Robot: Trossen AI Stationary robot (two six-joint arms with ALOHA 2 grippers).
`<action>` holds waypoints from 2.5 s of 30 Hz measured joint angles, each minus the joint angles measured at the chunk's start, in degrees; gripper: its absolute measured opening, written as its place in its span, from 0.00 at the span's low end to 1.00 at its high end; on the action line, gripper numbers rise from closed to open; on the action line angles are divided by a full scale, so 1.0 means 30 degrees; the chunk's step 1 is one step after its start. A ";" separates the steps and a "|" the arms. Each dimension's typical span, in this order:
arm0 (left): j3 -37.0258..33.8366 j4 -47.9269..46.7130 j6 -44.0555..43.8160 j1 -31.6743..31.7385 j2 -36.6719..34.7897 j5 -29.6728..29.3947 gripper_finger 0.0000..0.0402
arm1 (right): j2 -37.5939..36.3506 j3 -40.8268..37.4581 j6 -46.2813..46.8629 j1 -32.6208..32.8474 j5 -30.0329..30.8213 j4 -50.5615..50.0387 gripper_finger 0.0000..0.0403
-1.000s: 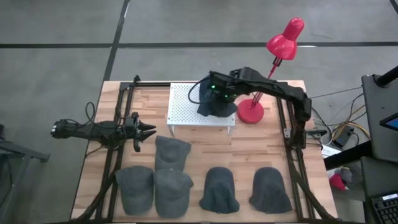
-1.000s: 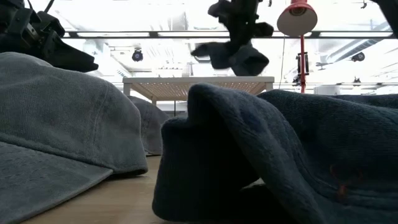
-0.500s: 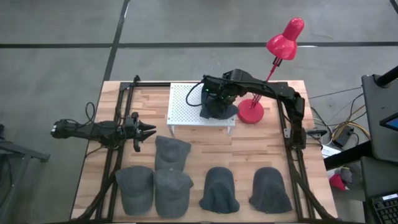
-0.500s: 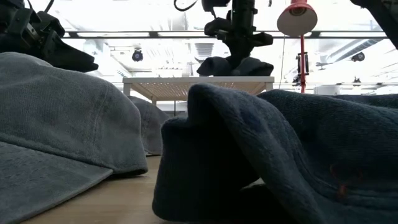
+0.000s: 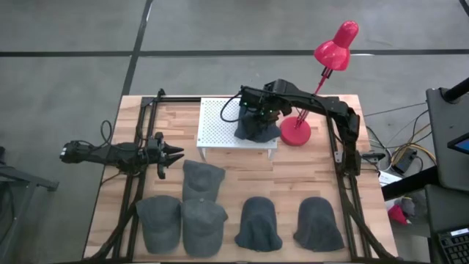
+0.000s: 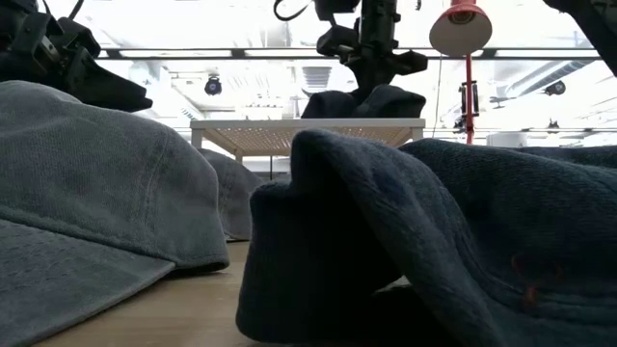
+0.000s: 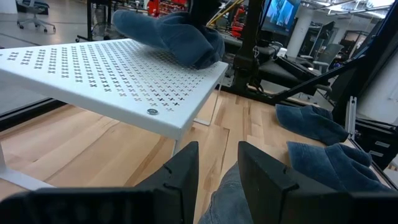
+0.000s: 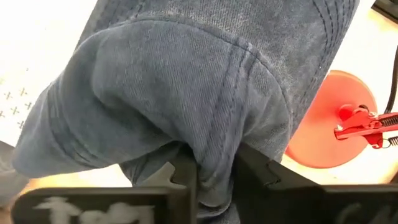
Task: Pick & Place hat
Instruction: Put the top blue cap on the shelf
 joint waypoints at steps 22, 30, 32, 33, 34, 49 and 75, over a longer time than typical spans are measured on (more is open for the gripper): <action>0.0001 -0.0004 0.0138 0.0003 0.0000 0.0000 0.29 | -0.0058 0.0022 -0.0395 -0.0254 -0.0495 0.0109 0.46; 0.0004 0.0001 0.0138 0.0003 0.0000 0.0000 0.29 | -0.0105 0.0022 -0.0456 -0.0268 -0.1315 0.0109 0.52; 0.0004 -0.0004 0.0138 0.0002 -0.0001 0.0000 0.29 | -0.0124 0.0022 -0.0626 -0.0285 -0.1779 0.0109 0.53; 0.0000 -0.0004 0.0138 0.0002 0.0000 0.0000 0.29 | -0.0124 0.0022 -0.0754 -0.0288 -0.1940 0.0109 0.53; 0.0003 -0.0003 0.0138 0.0003 -0.0003 0.0000 0.29 | -0.0124 0.0022 -0.0882 -0.0289 -0.2035 0.0109 0.54; 0.0002 0.0003 0.0080 0.0002 0.0000 0.0000 0.29 | -0.0124 0.0022 -0.2410 -0.0385 -0.1133 0.0216 0.53; 0.0001 0.0003 0.0066 -0.0002 -0.0001 0.0000 0.29 | -0.2598 0.0036 -0.3645 -0.0201 -0.1135 0.1739 0.54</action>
